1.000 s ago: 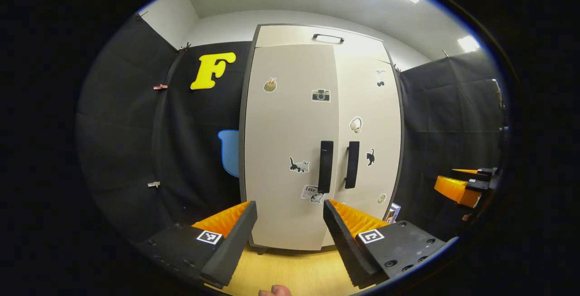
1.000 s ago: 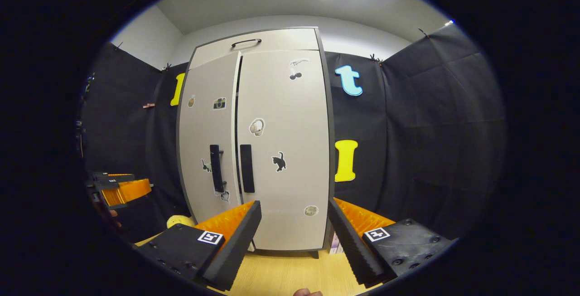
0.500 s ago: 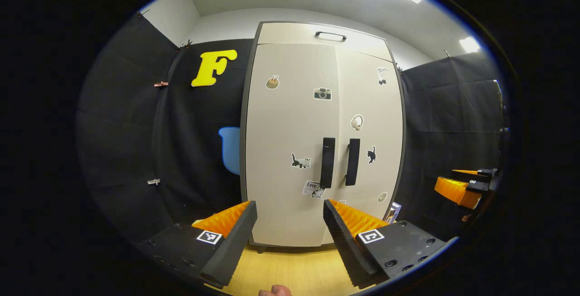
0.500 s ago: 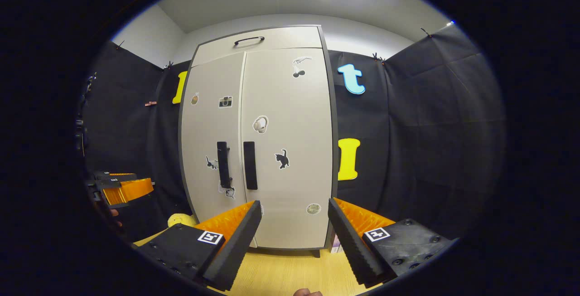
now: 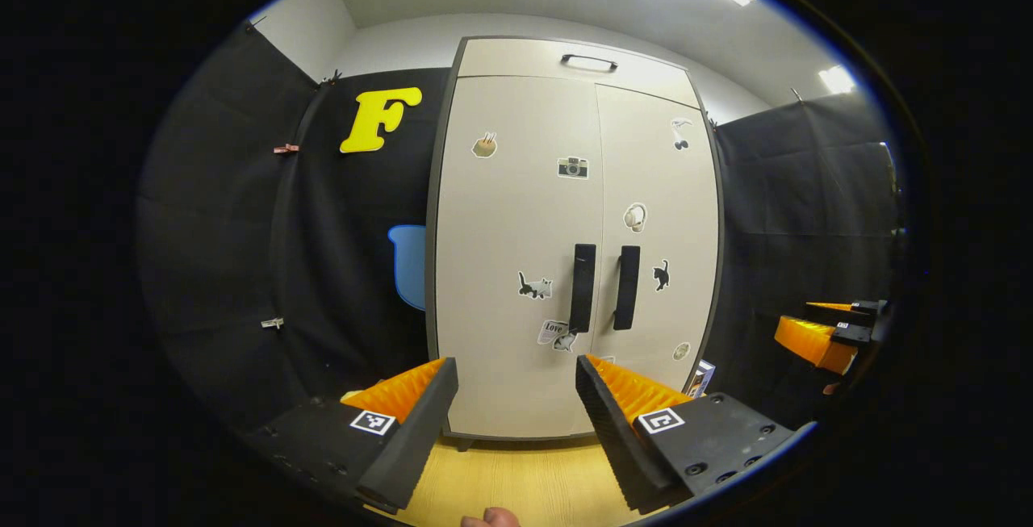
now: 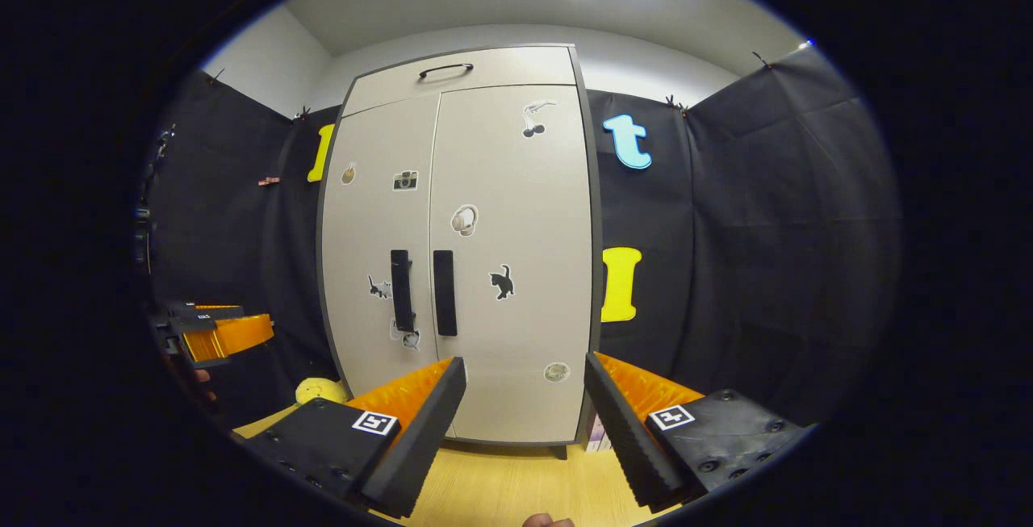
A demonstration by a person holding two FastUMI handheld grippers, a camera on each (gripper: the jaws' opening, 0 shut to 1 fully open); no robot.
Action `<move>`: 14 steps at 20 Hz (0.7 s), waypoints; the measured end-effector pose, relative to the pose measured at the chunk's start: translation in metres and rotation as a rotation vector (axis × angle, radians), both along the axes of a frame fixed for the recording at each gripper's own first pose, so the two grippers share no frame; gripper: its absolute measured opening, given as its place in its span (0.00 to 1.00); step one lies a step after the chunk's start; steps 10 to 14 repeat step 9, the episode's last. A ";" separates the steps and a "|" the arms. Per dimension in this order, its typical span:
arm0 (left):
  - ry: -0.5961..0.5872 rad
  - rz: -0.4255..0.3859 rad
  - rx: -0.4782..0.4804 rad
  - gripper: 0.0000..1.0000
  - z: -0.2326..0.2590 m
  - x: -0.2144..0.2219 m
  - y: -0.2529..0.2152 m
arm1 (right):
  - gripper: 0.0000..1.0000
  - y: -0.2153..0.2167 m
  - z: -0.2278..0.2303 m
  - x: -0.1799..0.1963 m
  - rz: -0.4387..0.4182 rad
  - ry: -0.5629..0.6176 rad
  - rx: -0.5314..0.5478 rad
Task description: Grab one shoe with the right hand and put it into the shoe cabinet, grab the other shoe with the left hand and put it into the shoe cabinet; then close the right door with the right hand and the left door with the left hand.
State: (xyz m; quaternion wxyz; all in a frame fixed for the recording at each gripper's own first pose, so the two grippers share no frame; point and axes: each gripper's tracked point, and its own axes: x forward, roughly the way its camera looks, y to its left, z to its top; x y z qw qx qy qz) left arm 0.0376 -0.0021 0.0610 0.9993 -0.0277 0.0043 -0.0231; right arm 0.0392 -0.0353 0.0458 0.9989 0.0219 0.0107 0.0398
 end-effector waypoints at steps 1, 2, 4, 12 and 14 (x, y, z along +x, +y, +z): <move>-0.001 0.000 0.000 0.93 0.000 0.000 -0.002 | 0.97 0.000 0.001 0.000 -0.001 -0.001 0.001; -0.004 -0.001 0.000 0.93 0.001 0.001 -0.002 | 0.97 -0.001 0.001 0.001 -0.003 -0.001 0.002; -0.007 0.001 0.000 0.93 0.002 0.002 -0.001 | 0.97 -0.001 0.000 0.002 -0.005 -0.002 0.001; -0.009 0.004 -0.001 0.93 0.002 0.003 0.000 | 0.97 -0.003 0.002 0.003 -0.012 -0.007 -0.007; -0.009 0.004 -0.001 0.93 0.002 0.003 0.000 | 0.97 -0.003 0.002 0.003 -0.012 -0.007 -0.007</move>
